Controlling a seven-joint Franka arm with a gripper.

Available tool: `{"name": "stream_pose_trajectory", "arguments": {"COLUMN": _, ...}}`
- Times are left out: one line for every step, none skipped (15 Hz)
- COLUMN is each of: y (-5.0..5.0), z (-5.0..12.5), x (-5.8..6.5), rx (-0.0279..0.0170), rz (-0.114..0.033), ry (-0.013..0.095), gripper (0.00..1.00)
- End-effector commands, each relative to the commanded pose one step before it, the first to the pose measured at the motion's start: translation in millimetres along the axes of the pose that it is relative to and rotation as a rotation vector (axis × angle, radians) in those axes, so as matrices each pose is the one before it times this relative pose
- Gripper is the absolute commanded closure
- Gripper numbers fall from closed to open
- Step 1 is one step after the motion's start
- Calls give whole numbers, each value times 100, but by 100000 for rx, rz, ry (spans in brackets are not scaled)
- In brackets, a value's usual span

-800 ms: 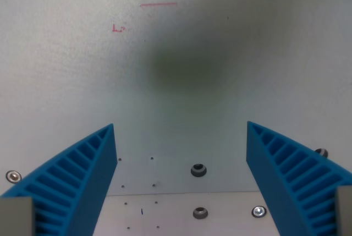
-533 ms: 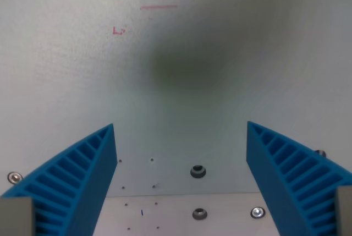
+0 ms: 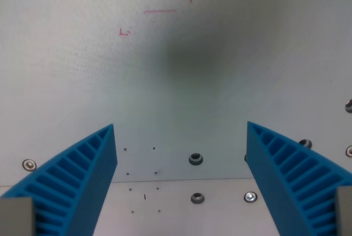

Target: Move in base positive z

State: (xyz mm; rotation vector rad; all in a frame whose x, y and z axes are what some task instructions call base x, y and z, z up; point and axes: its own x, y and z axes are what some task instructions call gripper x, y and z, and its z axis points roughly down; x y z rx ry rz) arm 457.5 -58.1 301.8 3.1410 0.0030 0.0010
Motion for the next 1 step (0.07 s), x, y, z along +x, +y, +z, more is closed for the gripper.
{"name": "stream_pose_trajectory", "arguments": {"y": -77, "z": -1991, "x": -479, "rx": -105, "rz": -73, "ry": -1084, "gripper": 0}}
